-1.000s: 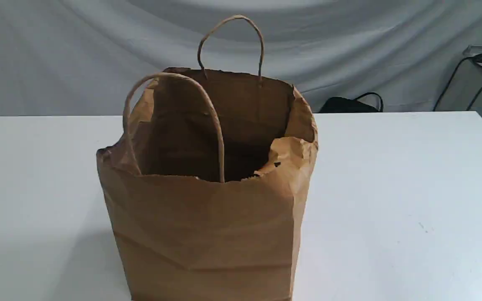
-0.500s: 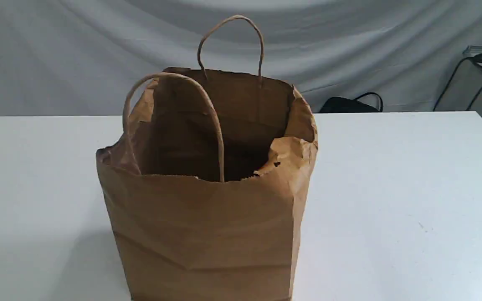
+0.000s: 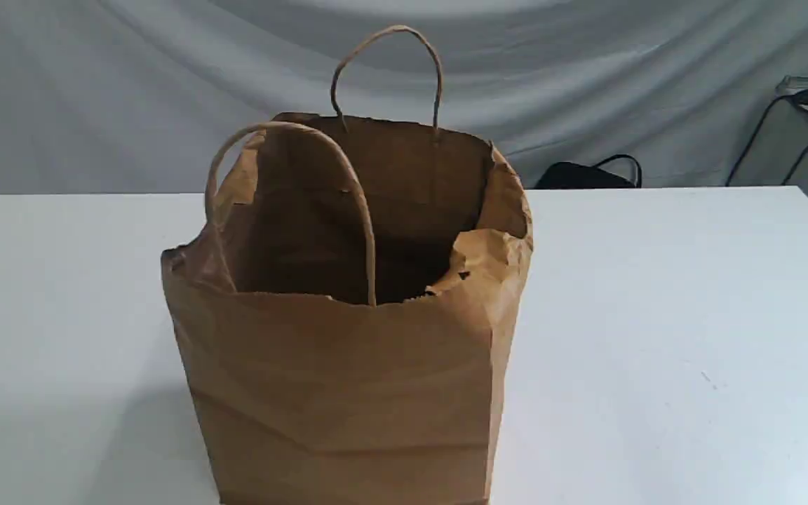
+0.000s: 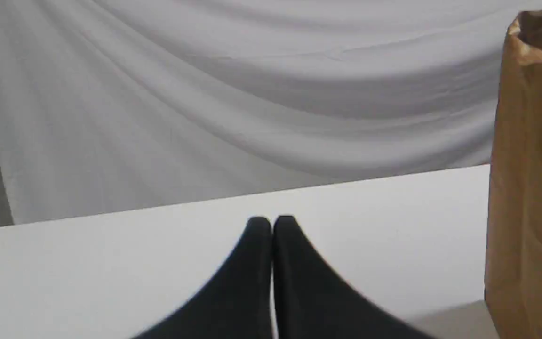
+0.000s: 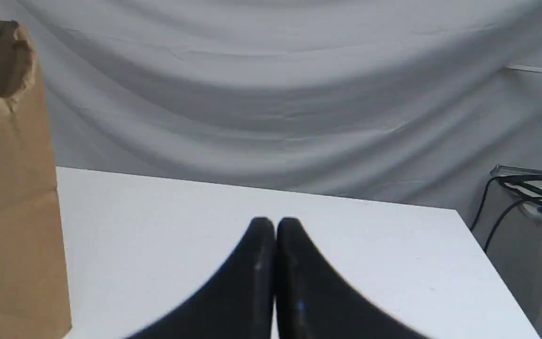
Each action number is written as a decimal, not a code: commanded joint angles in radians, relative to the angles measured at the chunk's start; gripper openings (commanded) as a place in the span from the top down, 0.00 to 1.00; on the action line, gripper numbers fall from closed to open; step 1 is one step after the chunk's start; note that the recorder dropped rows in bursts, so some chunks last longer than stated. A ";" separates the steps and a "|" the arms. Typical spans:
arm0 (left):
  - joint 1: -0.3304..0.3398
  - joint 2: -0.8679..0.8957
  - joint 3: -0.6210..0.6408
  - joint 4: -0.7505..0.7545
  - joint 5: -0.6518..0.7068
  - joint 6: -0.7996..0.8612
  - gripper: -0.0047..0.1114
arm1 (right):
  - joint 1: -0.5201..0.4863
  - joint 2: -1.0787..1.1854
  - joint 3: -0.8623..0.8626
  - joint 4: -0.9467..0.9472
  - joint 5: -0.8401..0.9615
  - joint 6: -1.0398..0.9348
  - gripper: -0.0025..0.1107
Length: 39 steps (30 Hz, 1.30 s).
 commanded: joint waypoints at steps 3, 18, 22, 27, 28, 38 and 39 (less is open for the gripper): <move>0.004 -0.004 0.009 0.004 -0.012 0.000 0.96 | -0.007 -0.002 0.003 0.003 0.002 0.007 0.98; 0.004 -0.004 0.009 0.576 -0.078 -0.709 0.96 | -0.007 -0.002 0.003 0.005 0.002 0.000 0.98; 0.004 -0.004 0.009 0.617 -0.045 -0.766 0.96 | -0.007 -0.002 0.003 0.005 0.002 0.000 0.98; 0.004 -0.004 0.009 0.607 -0.028 -0.763 0.96 | -0.007 -0.002 0.003 0.007 0.002 0.007 0.98; 0.004 -0.004 0.009 0.602 -0.036 -0.763 0.96 | -0.007 -0.002 0.003 0.007 0.002 0.007 0.98; 0.004 -0.004 0.009 0.556 -0.040 -0.763 0.96 | -0.007 -0.002 0.003 0.007 0.002 0.007 0.98; 0.004 -0.004 0.009 0.556 -0.040 -0.763 0.96 | -0.007 -0.002 0.003 0.007 0.002 0.007 0.98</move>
